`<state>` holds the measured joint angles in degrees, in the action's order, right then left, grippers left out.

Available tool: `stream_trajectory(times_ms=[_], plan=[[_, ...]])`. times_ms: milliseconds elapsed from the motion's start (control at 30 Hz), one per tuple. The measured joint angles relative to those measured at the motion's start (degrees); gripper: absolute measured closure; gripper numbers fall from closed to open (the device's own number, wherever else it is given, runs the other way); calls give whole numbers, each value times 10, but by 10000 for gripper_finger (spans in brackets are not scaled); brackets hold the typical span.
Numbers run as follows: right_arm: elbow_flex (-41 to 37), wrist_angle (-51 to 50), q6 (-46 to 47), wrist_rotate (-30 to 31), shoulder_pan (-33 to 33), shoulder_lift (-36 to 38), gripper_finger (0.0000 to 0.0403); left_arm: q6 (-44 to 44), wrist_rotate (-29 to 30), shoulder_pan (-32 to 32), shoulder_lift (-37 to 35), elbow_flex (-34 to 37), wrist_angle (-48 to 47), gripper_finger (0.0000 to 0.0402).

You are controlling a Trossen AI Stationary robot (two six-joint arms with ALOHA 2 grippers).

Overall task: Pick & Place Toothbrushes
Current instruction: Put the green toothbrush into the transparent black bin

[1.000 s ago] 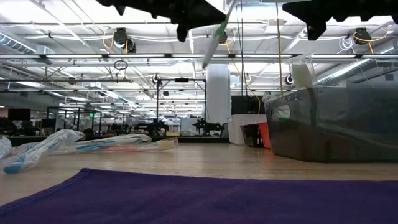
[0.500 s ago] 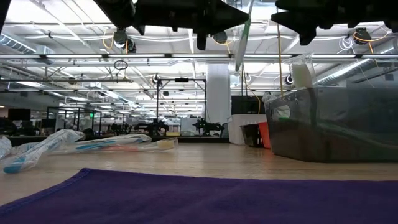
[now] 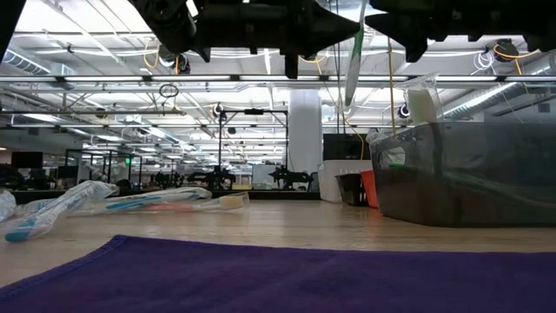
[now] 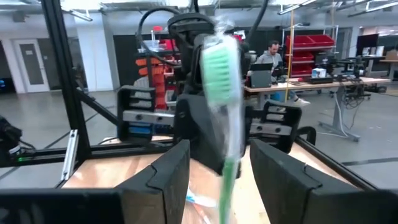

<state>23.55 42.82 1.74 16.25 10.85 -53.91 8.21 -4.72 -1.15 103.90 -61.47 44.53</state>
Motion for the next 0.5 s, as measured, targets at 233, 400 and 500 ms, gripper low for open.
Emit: stream_trajectory(times_ms=[233,400,500], plan=[[0,41,4,0,-10,-24,243,0,2,1,0,0,3,400],[0,65,4,-1,-19,-47,244,-2,3,1,0,0,3,400],[0,78,6,-1,-24,-56,258,-2,3,1,0,0,3,400]])
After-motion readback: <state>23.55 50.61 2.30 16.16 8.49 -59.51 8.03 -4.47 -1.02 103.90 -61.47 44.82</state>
